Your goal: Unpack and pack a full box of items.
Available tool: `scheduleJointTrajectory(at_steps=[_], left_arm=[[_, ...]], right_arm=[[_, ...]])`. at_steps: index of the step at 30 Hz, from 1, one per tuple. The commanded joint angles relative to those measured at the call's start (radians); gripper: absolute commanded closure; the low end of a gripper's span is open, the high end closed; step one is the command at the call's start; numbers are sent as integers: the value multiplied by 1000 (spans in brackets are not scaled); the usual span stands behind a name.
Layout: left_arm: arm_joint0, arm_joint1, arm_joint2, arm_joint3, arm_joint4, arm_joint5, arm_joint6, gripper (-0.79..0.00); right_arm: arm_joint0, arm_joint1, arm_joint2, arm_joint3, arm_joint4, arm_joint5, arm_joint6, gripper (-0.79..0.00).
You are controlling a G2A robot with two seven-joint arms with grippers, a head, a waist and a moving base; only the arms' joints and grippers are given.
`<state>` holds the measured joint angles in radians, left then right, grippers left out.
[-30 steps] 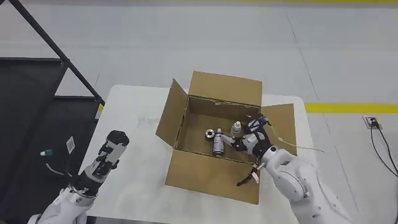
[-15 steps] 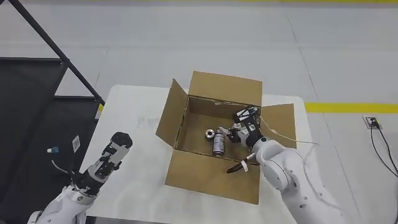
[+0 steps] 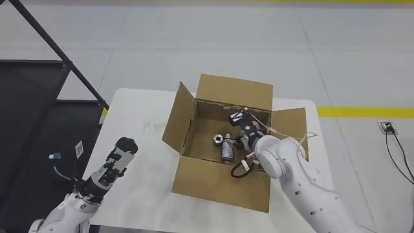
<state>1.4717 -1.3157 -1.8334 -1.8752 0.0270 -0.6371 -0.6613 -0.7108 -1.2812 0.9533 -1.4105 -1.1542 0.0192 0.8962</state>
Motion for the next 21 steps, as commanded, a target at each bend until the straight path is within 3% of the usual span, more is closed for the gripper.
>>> scheduleJointTrajectory(at_steps=[1, 3, 10, 11, 16, 21], left_arm=[[0, 0, 0, 0, 0, 0, 0, -785], [0, 0, 0, 0, 0, 0, 0, -785], [0, 0, 0, 0, 0, 0, 0, -785], [0, 0, 0, 0, 0, 0, 0, -785], [0, 0, 0, 0, 0, 0, 0, -785], [0, 0, 0, 0, 0, 0, 0, -785]], right_arm=[[30, -9, -14, 38, 1, 16, 24, -763], [56, -18, -25, 75, 16, 27, 47, -391], [121, -42, -36, 187, 100, 24, 104, -166], [127, -44, -39, 196, 103, 21, 110, -3], [120, -46, -22, 170, 98, 48, 83, 0], [0, -16, 69, -51, 27, 93, 43, 0]])
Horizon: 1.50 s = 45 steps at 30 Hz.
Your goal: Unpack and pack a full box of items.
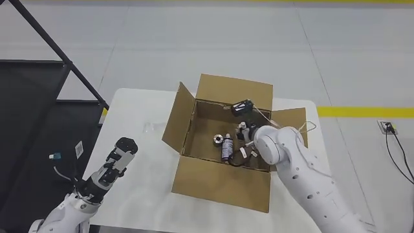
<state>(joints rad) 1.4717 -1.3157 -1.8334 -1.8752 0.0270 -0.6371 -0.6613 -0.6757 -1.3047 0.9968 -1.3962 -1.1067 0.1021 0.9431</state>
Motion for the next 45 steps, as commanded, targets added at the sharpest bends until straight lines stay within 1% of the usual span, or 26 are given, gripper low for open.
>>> scheduleJointTrajectory(at_steps=[1, 3, 6, 8, 10, 11, 13, 15, 16, 18, 20, 23, 26, 30, 34, 35, 36, 37, 39, 40, 41, 45], left_arm=[[0, 0, 0, 0, 0, 0, 0, -785], [0, 0, 0, 0, 0, 0, 0, -785], [0, 0, 0, 0, 0, 0, 0, -785], [0, 0, 0, 0, 0, 0, 0, -785], [0, 0, 0, 0, 0, 0, 0, -785], [0, 0, 0, 0, 0, 0, 0, -785], [0, 0, 0, 0, 0, 0, 0, -785], [0, 0, 0, 0, 0, 0, 0, -785], [0, 0, 0, 0, 0, 0, 0, -785], [0, 0, 0, 0, 0, 0, 0, -785], [0, 0, 0, 0, 0, 0, 0, -785], [0, 0, 0, 0, 0, 0, 0, -785], [0, 0, 0, 0, 0, 0, 0, -785], [0, 0, 0, 0, 0, 0, 0, -785], [0, 0, 0, 0, 0, 0, 0, -785], [0, 0, 0, 0, 0, 0, 0, -785], [0, 0, 0, 0, 0, 0, 0, -785], [0, 0, 0, 0, 0, 0, 0, -785], [0, 0, 0, 0, 0, 0, 0, -785], [0, 0, 0, 0, 0, 0, 0, -785], [0, 0, 0, 0, 0, 0, 0, -785], [0, 0, 0, 0, 0, 0, 0, -785]], right_arm=[[-75, 17, 53, -133, -44, 22, -11, 0], [-174, 35, 126, -290, -75, 39, -37, 0], [-358, 60, 264, -522, -124, 91, -111, 0], [-486, 71, 366, -655, -146, 137, -187, 0], [-619, 76, 480, -764, -96, 165, -289, 0], [-682, 77, 540, -801, -66, 177, -344, 0], [-796, 77, 645, -838, 7, 166, -426, 0], [-875, 76, 737, -822, 84, 147, -471, 0], [-897, 76, 775, -800, 124, 131, -480, 0], [-910, 78, 824, -729, 183, 82, -461, 0], [-883, 85, 841, -635, 177, 32, -408, 0], [-791, 97, 807, -483, 105, -41, -337, 0], [-709, 101, 758, -360, 55, -74, -325, 0], [-646, 105, 711, -276, -11, -99, -301, 0], [-599, 107, 679, -230, -65, -82, -255, 0], [-591, 107, 673, -223, -73, -83, -250, -22], [-584, 107, 668, -219, -73, -88, -247, -83], [-581, 108, 665, -214, -77, -89, -243, -283], [-576, 108, 661, -212, -83, -86, -234, -425], [-574, 109, 660, -211, -84, -85, -229, -653], [-573, 109, 660, -210, -86, -83, -225, -785], [-574, 110, 665, -222, -79, -65, -224, -785]])
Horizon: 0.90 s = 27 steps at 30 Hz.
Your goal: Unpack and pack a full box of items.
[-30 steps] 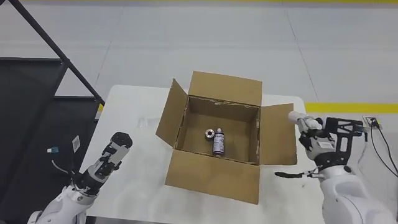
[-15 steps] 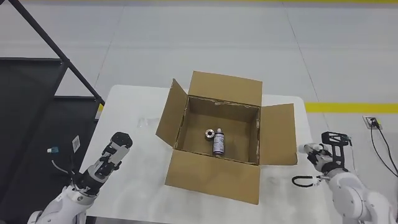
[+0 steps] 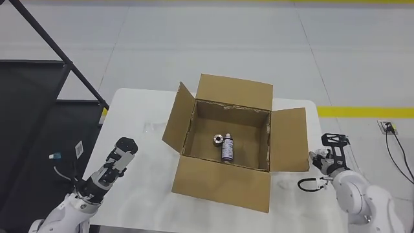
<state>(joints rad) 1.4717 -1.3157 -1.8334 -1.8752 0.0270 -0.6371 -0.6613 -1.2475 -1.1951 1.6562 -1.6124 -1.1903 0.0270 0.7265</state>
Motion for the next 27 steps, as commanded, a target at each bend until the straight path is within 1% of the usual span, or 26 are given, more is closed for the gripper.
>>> scheduleJointTrajectory(at_steps=[1, 4, 6, 8, 10, 11, 12, 14, 16, 18, 20, 22, 24, 27], left_arm=[[0, 0, 0, 0, 0, 0, 0, -785], [0, 0, 0, 0, 0, 0, 0, -785], [0, 0, 0, 0, 0, 0, 0, -785], [0, 0, 0, 0, 0, 0, 0, -785], [0, 0, 0, 0, 0, 0, 0, -785], [0, 0, 0, 0, 0, 0, 0, -785], [0, 0, 0, 0, 0, 0, 0, -785], [4, 1, 3, -5, 1, 8, 11, -785], [11, 3, 0, -10, 1, 4, 19, -785], [19, 6, -8, -7, -3, -6, 32, -785], [26, 9, -17, 0, -21, -16, 45, -785], [33, 12, -29, 7, -51, -20, 50, -785], [36, 17, -45, 9, -101, -21, 38, -785], [44, 24, -77, 13, -153, -33, 29, -785]], right_arm=[[-7, 0, 17, -16, 17, 25, -23, -785], [-51, -2, 57, -90, 75, 43, -86, -785], [-87, -5, 97, -161, 124, 91, -137, -785], [-130, -13, 128, -262, 207, 154, -212, -785], [-194, -19, 130, -387, 243, 158, -278, -785], [-224, -22, 130, -444, 232, 176, -312, -785], [-250, -24, 113, -503, 201, 197, -337, -785], [-283, -27, 50, -606, 152, 195, -359, -785], [-278, -25, -28, -661, 88, 146, -314, -785], [-225, -23, -114, -670, 28, 100, -230, -785], [-129, -25, -216, -635, -24, 68, -120, -785], [-1, -32, -323, -552, -73, 65, -6, -785], [139, -47, -437, -440, -76, 73, 105, -785], [336, -79, -573, -254, -24, 107, 225, -785]])
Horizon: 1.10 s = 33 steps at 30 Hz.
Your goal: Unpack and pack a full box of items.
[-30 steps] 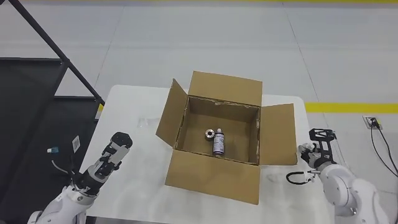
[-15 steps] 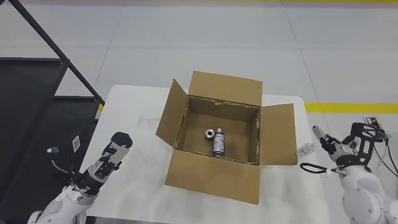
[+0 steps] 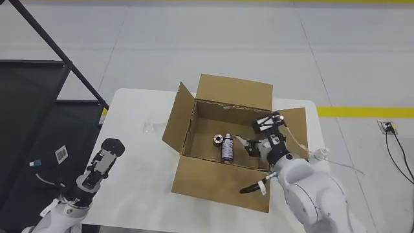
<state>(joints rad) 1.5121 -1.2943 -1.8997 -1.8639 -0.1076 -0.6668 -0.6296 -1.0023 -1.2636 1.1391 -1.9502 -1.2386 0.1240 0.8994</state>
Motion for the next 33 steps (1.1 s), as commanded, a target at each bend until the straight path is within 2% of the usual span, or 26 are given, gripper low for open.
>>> scheduleJointTrajectory(at_steps=[1, 5, 8, 19, 21, 24, 27, 33], left_arm=[[6, 4, -20, 4, -34, -7, -6, -785], [19, 14, -45, 23, -126, -12, -43, -785], [17, 23, -78, 41, -174, -15, -75, -785], [14, 28, -89, 53, -197, -11, -95, -785], [14, 28, -89, 53, -197, -11, -95, -785], [14, 28, -89, 53, -197, -11, -95, -785], [14, 28, -89, 53, -197, -11, -95, -785], [14, 28, -89, 53, -197, -11, -95, -785]], right_arm=[[147, -23, -89, 146, 57, 27, 85, -785], [337, -68, -186, 401, 225, 65, 268, -785], [427, -92, -221, 519, 310, 72, 320, -785], [427, -92, -221, 519, 310, 72, 320, -785], [414, -94, -227, 530, 310, 73, 290, -785], [446, -115, -264, 610, 325, 133, 276, -785], [517, -143, -310, 750, 342, 174, 276, -785], [640, -219, -426, 1015, 394, 202, 284, -785]])
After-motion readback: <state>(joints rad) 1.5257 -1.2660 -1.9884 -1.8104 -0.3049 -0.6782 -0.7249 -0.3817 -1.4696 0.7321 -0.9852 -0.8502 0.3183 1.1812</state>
